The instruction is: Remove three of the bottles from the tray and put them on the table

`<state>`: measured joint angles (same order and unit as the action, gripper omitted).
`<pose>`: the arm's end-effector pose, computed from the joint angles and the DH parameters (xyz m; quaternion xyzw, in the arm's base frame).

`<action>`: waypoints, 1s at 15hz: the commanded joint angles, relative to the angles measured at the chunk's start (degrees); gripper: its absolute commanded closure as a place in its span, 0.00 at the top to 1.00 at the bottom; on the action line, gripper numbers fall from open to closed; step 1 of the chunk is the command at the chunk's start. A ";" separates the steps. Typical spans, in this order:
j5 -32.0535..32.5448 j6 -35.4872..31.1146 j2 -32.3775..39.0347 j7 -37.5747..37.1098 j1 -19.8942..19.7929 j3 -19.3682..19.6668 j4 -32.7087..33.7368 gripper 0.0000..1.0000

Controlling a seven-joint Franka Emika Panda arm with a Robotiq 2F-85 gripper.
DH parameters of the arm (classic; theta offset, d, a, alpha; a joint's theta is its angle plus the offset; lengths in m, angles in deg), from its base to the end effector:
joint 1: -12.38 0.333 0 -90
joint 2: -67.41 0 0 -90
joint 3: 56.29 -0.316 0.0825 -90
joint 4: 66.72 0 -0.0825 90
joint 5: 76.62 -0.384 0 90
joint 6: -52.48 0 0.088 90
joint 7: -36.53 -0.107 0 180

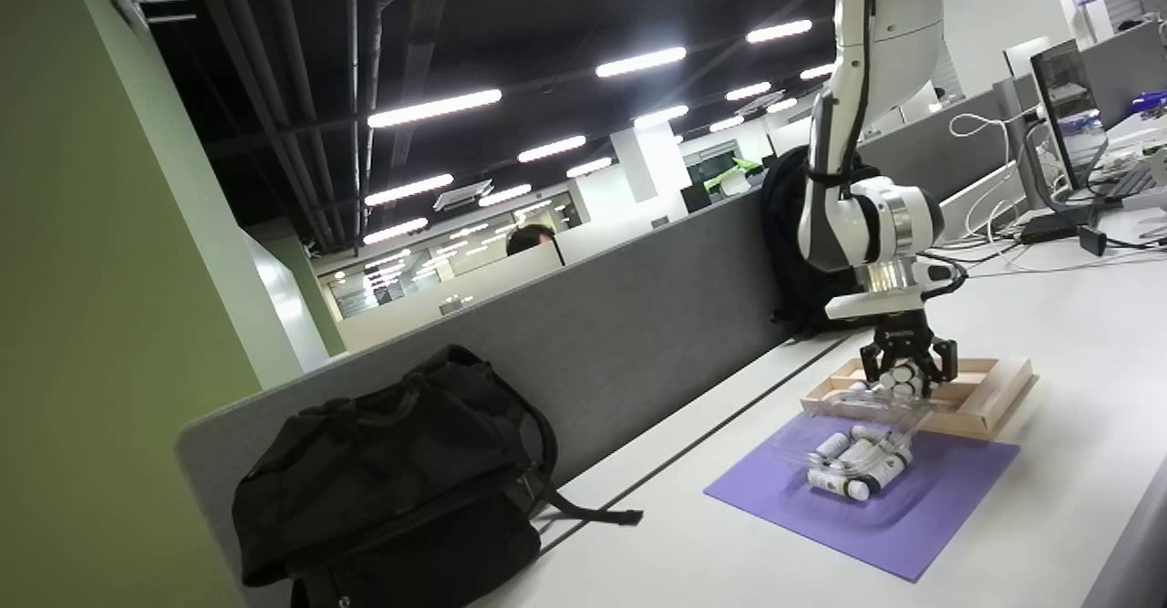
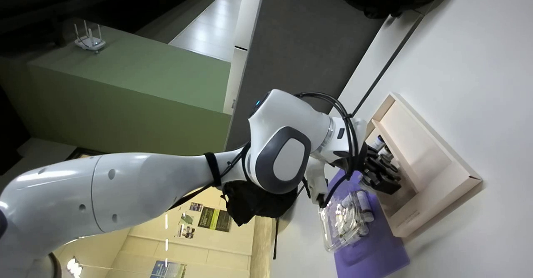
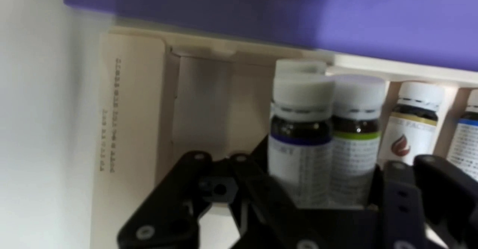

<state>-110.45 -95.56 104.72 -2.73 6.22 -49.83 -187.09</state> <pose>0.5303 -0.1331 0.0920 -0.7542 0.6452 0.0923 0.0806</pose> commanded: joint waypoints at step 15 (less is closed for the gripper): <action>-4.52 -1.61 -6.13 28.86 -16.08 2.49 2.32 0.08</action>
<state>-114.76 -97.45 97.17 18.21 -6.64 -46.89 -186.68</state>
